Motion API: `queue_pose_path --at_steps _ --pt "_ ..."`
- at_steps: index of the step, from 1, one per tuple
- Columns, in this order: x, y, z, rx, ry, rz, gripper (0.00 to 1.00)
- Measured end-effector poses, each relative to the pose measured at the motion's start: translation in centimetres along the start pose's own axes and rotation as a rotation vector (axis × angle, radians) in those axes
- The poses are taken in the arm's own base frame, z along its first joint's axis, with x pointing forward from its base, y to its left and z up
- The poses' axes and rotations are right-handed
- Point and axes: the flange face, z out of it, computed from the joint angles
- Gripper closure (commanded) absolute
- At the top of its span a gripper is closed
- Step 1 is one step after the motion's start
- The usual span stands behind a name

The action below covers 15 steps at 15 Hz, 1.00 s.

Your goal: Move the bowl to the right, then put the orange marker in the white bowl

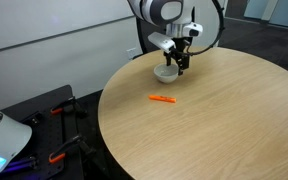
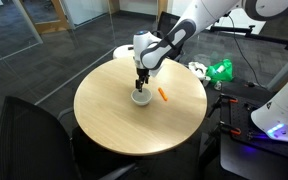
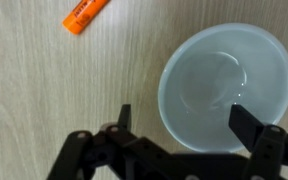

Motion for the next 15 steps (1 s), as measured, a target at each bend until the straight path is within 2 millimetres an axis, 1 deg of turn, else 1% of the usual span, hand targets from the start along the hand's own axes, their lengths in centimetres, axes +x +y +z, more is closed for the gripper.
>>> queue_pose_path --at_steps 5,12,13,15 --pt "0.0 0.1 0.2 -0.001 -0.002 0.001 0.0" --pt "-0.1 0.3 1.3 -0.002 -0.015 -0.016 0.0" --pt "0.0 0.3 1.5 -0.002 -0.016 -0.02 0.17" --pt "0.1 0.4 2.0 -0.001 -0.018 -0.034 0.34"
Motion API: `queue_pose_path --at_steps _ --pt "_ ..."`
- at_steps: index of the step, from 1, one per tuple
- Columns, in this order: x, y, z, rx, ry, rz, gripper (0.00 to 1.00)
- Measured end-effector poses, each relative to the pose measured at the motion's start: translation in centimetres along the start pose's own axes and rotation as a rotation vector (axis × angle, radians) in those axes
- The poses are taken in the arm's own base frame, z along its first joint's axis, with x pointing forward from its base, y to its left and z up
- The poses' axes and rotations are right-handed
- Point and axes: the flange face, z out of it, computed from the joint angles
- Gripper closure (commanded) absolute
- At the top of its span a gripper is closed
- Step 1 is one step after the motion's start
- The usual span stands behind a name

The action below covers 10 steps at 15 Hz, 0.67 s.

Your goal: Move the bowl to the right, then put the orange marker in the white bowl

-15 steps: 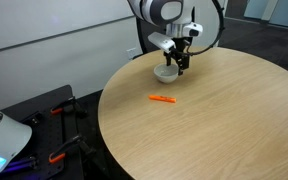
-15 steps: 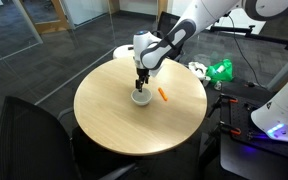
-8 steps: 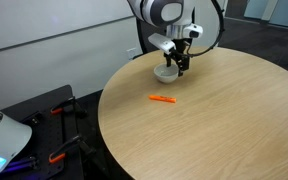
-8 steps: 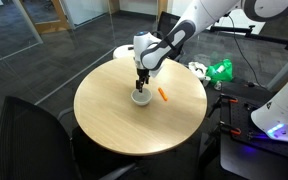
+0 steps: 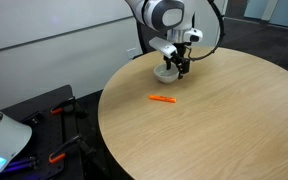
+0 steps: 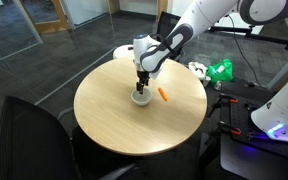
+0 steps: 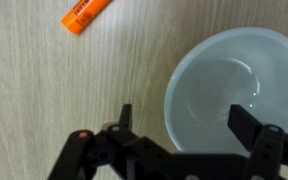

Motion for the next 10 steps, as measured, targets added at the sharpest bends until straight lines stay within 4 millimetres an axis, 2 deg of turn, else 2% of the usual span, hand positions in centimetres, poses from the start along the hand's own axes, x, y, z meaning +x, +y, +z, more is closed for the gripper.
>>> queue_pose_path --at_steps 8,9,10 --pt "0.5 0.4 1.6 0.006 -0.008 -0.034 0.95" --pt "0.6 0.5 1.7 0.006 -0.008 -0.039 1.0" --pt "0.6 0.6 1.7 0.007 -0.008 -0.046 1.0"
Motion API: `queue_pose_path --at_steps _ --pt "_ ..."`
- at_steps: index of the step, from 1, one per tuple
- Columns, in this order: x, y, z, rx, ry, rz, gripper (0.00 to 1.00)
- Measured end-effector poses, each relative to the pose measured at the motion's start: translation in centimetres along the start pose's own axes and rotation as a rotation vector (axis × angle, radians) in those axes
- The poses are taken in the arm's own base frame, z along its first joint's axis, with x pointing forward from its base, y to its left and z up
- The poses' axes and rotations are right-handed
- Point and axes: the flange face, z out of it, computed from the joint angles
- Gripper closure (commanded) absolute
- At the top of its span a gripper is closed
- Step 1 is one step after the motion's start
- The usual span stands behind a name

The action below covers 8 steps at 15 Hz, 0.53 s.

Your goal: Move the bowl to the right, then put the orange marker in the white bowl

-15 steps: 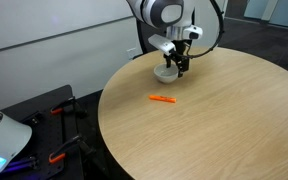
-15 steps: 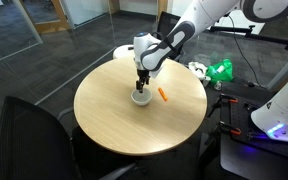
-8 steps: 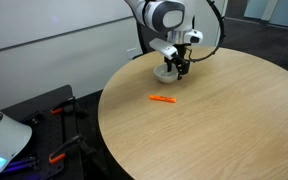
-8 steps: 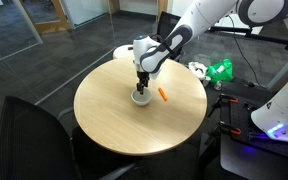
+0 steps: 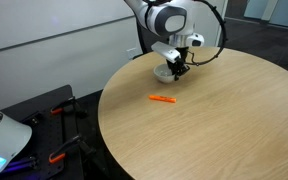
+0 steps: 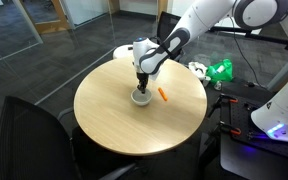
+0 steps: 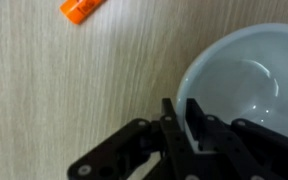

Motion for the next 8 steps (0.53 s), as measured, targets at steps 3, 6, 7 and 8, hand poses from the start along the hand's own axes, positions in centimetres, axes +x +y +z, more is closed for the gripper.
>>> queue_pose_path --at_steps 3,6,7,8 --pt "0.6 0.3 -0.7 0.014 0.008 -0.008 0.97" --pt "0.7 1.1 -0.8 0.025 0.008 0.009 0.97" --pt "0.7 1.5 -0.7 0.029 0.009 0.019 0.97" --pt "0.7 2.0 -0.7 0.032 0.009 0.029 0.97"
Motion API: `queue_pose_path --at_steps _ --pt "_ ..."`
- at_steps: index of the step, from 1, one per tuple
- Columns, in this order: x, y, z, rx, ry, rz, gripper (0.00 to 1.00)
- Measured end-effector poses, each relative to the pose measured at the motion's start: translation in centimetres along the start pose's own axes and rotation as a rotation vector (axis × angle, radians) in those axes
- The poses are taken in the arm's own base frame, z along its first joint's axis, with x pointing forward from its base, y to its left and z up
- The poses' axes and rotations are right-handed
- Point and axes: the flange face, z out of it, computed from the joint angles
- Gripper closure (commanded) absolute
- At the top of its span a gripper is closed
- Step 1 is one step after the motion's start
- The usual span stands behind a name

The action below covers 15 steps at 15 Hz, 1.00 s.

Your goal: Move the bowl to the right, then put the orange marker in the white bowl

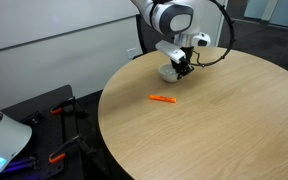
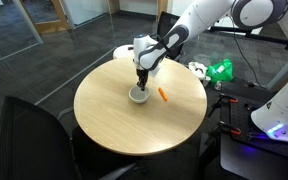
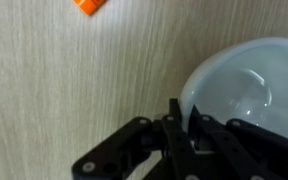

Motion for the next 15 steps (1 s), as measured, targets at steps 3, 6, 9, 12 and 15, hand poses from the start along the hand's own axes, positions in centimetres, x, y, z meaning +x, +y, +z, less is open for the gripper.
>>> queue_pose_path --at_steps 3,6,9,12,15 --pt "0.0 1.6 0.0 0.013 0.002 0.035 0.97" --pt "0.0 3.7 -0.1 0.026 0.007 0.078 0.97" --pt "-0.4 6.2 -0.1 0.043 0.011 0.133 0.97" --pt "-0.9 9.0 -0.2 0.058 0.016 0.188 0.97" --pt "-1.6 11.9 -0.3 0.074 0.022 0.248 0.97"
